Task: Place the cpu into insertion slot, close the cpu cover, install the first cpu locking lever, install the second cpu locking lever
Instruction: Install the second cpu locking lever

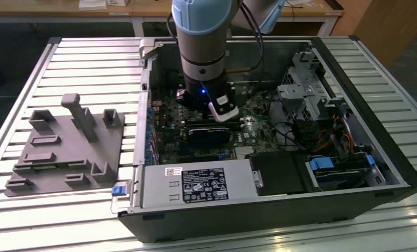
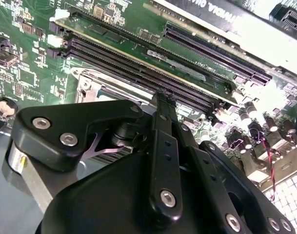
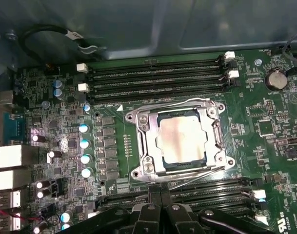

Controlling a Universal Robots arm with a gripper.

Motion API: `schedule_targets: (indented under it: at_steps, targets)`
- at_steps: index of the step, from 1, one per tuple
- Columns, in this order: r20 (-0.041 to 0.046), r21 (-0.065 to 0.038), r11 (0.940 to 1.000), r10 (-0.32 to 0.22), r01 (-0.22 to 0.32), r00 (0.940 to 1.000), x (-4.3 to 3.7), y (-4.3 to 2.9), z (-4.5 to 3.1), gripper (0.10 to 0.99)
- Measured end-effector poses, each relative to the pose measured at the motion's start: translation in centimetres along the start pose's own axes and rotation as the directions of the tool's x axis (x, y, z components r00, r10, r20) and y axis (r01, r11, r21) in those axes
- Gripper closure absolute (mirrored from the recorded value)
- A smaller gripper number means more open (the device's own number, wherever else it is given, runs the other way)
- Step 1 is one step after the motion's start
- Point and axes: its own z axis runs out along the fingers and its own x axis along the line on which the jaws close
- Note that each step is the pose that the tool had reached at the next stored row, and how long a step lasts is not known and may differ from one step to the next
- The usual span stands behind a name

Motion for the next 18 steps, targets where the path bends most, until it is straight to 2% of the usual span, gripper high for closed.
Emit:
schedule_targets:
  at_steps: [2,5,7,14,18]
  targets:
    - [-0.0019,-0.013,0.9999,0.0,0.0,1.0,0.08,-0.08,0.08,0.98]
    - [-0.0057,-0.041,0.9991,0.0,-0.001,1.0,0.24,-0.28,0.22,0.98]
    - [-0.0075,-0.054,0.9985,0.001,-0.001,1.0,0.31,-0.46,0.32,0.98]
    - [-0.0122,-0.089,0.996,0.002,-0.003,0.9999,0.38,-1.23,0.6,0.98]
    - [-0.0152,-0.113,0.9936,0.003,-0.005,0.9999,0.53,-1.54,0.69,0.98]
